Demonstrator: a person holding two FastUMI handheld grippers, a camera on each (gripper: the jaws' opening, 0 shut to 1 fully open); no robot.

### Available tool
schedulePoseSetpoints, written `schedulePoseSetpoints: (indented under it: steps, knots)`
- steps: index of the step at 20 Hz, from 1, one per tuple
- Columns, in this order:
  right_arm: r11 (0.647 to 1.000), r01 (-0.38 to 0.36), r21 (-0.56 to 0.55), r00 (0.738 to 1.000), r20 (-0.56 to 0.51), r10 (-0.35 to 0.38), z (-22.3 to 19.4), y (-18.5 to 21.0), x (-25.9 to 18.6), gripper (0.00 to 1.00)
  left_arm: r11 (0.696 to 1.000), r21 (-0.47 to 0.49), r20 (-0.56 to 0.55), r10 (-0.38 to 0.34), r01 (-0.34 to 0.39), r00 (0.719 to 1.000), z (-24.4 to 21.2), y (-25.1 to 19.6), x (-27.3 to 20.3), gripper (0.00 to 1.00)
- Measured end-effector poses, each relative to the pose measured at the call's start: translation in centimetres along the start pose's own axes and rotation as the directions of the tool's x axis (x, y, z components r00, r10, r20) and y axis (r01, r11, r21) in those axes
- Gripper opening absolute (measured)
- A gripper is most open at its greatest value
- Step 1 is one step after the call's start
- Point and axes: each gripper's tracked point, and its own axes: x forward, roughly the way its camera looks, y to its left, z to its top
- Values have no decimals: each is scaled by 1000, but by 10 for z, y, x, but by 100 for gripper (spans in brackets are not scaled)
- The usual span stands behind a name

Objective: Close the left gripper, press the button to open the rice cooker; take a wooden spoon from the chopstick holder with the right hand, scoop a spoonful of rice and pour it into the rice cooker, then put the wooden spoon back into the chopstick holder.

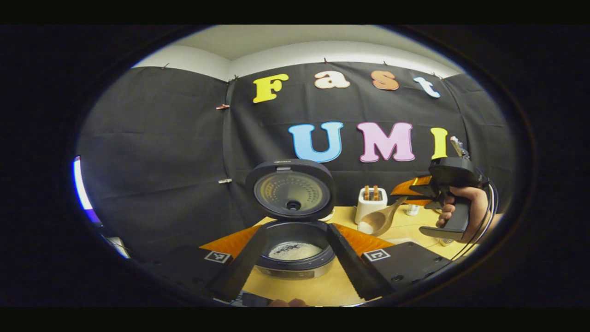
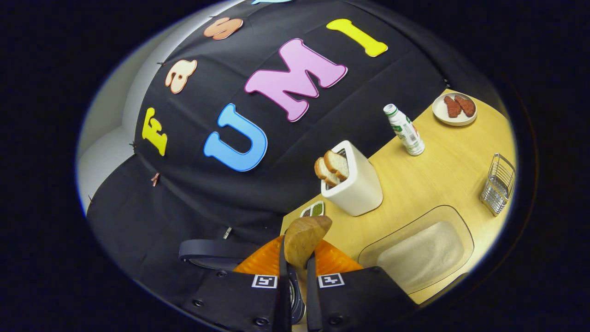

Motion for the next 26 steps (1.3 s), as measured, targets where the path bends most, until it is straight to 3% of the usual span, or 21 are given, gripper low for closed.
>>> schedulePoseSetpoints:
  steps: [10, 17, 26]
  knots:
    - [982, -126, -142, 988, -107, 112, -57, 76, 26, 17, 996, -47, -1, 70, -70, 998, -6, 26, -7, 89]
    - [918, -223, -329, 969, -179, 171, -101, 111, 33, 17, 996, -45, -3, 80, -80, 997, -7, 31, -13, 89]
    - [814, -271, -513, 961, -192, 199, -116, 120, 35, 18, 996, -40, -13, 73, -74, 997, -10, 30, -13, 89]
